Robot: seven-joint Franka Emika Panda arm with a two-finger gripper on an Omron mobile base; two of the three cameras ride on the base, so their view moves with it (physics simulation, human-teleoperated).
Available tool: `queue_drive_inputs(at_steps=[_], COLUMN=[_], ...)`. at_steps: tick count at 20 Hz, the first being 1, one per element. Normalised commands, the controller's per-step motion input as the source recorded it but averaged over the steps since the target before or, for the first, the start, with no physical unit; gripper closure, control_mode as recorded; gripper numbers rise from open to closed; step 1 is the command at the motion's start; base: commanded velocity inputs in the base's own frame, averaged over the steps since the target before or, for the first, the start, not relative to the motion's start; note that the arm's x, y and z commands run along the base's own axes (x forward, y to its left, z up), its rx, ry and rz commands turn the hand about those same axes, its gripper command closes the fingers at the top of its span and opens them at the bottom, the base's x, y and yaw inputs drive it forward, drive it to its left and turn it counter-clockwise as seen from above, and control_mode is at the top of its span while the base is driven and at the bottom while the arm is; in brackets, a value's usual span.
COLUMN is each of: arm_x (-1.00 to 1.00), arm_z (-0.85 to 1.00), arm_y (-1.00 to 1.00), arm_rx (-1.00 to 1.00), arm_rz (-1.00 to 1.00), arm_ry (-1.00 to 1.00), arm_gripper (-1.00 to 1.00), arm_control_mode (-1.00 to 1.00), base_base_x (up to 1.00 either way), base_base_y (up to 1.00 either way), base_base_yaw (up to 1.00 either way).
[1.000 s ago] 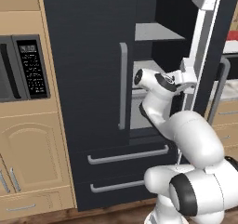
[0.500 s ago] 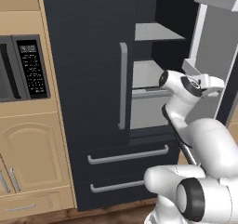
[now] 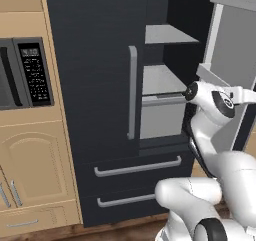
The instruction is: Retrieve the sausage and cheese from the fridge and place them on the cutting board on the counter.
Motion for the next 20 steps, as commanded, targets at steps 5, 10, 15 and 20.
queue_drive_inputs(at_steps=[5,10,15,20], arm_x=[-0.52,-0.08,0.09,0.34], arm_z=[0.62,0.31,0.0,0.0], arm_y=[0.51,1.0,1.0,1.0], arm_rx=[0.05,0.18,0.39,0.41], arm_rz=[-0.01,0.0,0.16,0.35], arm_ry=[-0.01,0.0,0.0,0.0], arm_gripper=[-1.0,-1.0,-1.0,-1.0], arm_control_mode=[-1.0,-1.0,-1.0,-1.0], base_base_x=[0.0,0.0,0.0,0.0], base_base_y=[0.0,0.0,0.0,0.0], base_base_yaw=[0.0,0.0,0.0,0.0])
